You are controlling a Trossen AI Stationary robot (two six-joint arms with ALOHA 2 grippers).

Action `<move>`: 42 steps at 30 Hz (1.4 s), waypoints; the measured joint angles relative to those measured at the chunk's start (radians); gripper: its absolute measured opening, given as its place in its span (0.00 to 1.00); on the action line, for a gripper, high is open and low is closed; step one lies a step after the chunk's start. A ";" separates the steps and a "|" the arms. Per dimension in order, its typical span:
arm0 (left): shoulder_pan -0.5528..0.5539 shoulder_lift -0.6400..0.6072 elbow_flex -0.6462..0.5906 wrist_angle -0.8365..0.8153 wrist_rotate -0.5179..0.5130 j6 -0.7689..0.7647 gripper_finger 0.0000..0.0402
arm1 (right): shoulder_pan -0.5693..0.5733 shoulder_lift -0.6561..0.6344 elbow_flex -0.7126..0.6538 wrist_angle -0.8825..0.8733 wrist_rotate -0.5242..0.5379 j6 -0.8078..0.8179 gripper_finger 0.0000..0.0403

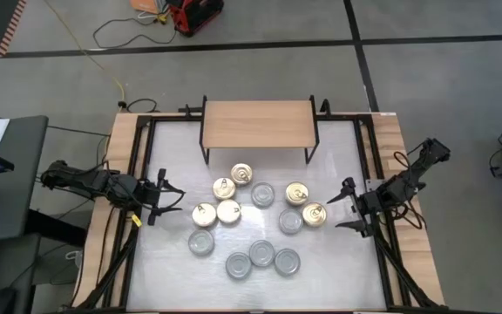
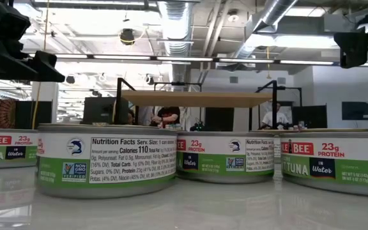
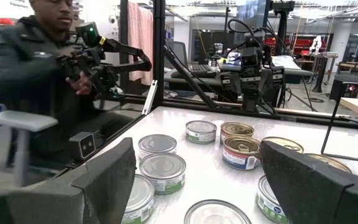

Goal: Stack canned seafood by type on shelf

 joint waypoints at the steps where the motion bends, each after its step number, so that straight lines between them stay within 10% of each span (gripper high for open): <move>1: 0.000 0.000 0.000 0.000 0.000 0.000 0.58 | 0.000 0.000 0.000 0.000 0.000 0.000 0.90; 11: 0.000 0.000 -0.001 0.014 0.000 0.022 0.58 | 0.000 0.000 0.000 0.000 0.000 0.000 0.90; 21: 0.000 0.000 -0.003 0.427 -0.022 0.013 0.58 | 0.000 0.000 0.000 0.000 0.000 0.000 0.90; 35: 0.000 0.000 -0.002 0.485 -0.019 -0.362 0.58 | -0.002 -0.001 0.002 0.034 0.004 -0.353 0.90; 42: 0.000 0.000 -0.002 0.484 -0.018 -0.487 0.58 | -0.002 -0.001 0.019 0.060 0.004 -0.191 0.90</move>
